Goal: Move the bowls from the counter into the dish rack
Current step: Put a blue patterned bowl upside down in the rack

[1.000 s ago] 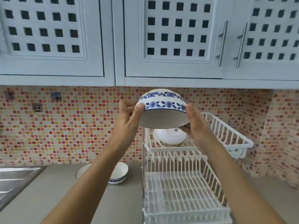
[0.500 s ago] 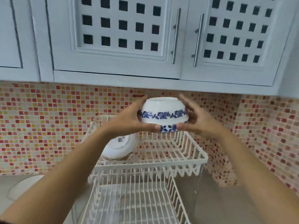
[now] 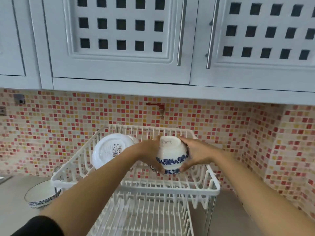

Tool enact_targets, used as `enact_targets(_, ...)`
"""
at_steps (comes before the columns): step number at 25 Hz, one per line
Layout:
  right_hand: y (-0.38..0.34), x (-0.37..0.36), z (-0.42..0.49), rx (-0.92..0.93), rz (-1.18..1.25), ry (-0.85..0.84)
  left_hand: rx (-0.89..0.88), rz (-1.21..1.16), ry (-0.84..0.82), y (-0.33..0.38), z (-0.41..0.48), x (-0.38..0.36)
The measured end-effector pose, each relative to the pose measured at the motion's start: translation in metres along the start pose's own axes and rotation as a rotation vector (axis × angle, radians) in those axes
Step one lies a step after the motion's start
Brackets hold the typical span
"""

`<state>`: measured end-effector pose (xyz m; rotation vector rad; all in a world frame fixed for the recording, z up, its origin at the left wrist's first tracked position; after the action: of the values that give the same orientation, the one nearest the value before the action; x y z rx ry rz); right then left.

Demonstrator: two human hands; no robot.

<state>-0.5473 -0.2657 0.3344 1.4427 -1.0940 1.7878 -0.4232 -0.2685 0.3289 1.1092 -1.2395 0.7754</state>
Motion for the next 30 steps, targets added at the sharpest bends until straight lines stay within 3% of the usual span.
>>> enact_targets(9,0.008,-0.016,0.009,-0.061,-0.253,-0.120,0.065,0.126,-0.033,0.000,0.010,-0.020)
enact_targets(15,0.001,-0.015,-0.001,-0.144,-0.291,-0.125,0.044,0.210,-0.015,0.009,0.001,-0.020)
enact_targets(22,-0.069,0.034,-0.012,-0.103,-0.289,0.166,-0.117,0.063,0.415,0.002,-0.060,0.075)
enact_targets(30,-0.238,0.003,0.033,0.020,-0.159,0.376,-0.029,-0.077,0.482,-0.141,-0.154,0.116)
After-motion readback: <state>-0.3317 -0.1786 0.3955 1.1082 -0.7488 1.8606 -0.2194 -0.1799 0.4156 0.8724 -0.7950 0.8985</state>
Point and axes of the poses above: each hand's wrist, its own z-axis towards the middle knuckle, its own x-axis out of the back of the hand, y = z × x, the point moved 10 cm from there along z, towards the middle knuckle, and after that the axes turned 8 degrees about x, right-handed, at the moved point
